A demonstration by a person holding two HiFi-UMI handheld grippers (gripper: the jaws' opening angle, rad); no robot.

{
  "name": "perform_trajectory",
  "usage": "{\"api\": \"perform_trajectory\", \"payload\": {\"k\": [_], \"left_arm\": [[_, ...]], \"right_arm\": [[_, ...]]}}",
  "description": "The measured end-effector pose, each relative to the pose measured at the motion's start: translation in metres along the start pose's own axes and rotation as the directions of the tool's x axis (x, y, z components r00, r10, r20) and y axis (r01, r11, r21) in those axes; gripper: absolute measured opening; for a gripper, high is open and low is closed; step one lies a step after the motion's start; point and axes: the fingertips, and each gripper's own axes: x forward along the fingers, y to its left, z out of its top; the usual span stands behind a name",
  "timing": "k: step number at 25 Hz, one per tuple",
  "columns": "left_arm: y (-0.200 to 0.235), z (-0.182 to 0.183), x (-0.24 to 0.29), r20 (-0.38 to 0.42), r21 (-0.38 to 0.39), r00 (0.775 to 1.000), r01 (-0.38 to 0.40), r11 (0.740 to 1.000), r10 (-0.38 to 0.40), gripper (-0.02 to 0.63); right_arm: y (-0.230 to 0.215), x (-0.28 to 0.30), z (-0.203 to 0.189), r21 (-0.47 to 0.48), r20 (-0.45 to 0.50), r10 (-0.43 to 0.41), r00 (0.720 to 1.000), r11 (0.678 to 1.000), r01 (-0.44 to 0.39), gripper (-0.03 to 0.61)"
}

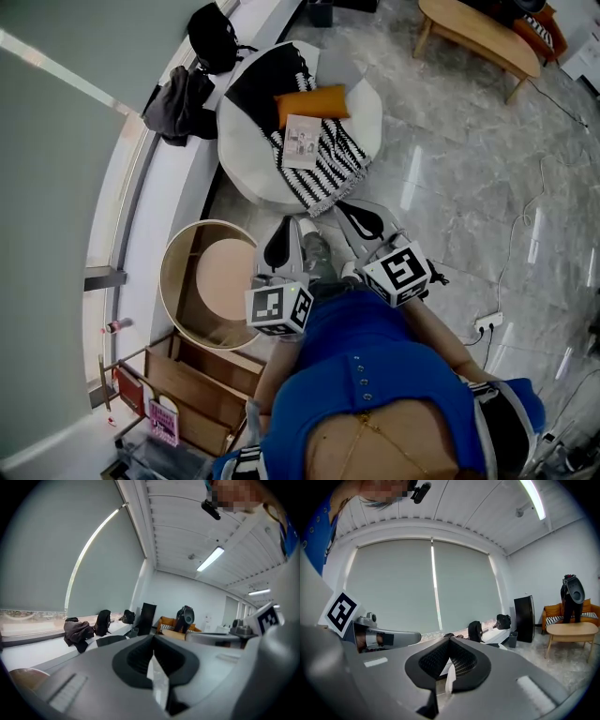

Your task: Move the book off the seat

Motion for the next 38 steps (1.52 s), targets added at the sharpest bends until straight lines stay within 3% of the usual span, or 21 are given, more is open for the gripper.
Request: {"api": "perform_trajectory", "payload": {"k": [6,12,20,25,29,38], "left_arm": [[0.033,0.018,0.078,-0.009,-0.006,0.997,0.071,0.997,-0.071,0.002],[0.075,0.055,0.154,-0.01,0.004,0.992,0.125,0.992,-0.125,0.002],[0.1,0.076,0.207,-0.038,0.034,0.981,0.194,0.98,-0.192,0.002],[0.109,0.081,0.223,-0.04,0.054,0.983,0.18,0.982,-0.178,0.002],[0.108,0.088,0.236,-0.029,0.075,0.987,0.16,0.984,-0.158,0.002],[0.084,0.104,0.268,-0.012,0.116,0.995,0.103,0.988,-0.102,0.002]], "right_arm": [[-0.04,0.068,0.011,0.016,0.005,-0.054,0.999,0.998,0.054,0.0],[-0.069,0.147,0.036,0.0,0.006,-0.056,0.998,0.998,0.056,0.0],[-0.089,0.216,0.05,0.008,-0.006,-0.045,0.999,0.999,0.045,0.0],[-0.101,0.235,0.054,0.018,-0.01,-0.046,0.999,0.999,0.047,0.0],[-0.109,0.245,0.06,0.028,-0.009,0.003,1.0,1.0,-0.003,0.0],[-0.143,0.251,0.085,-0.035,-0.027,0.075,0.997,0.996,-0.076,0.0]]}}
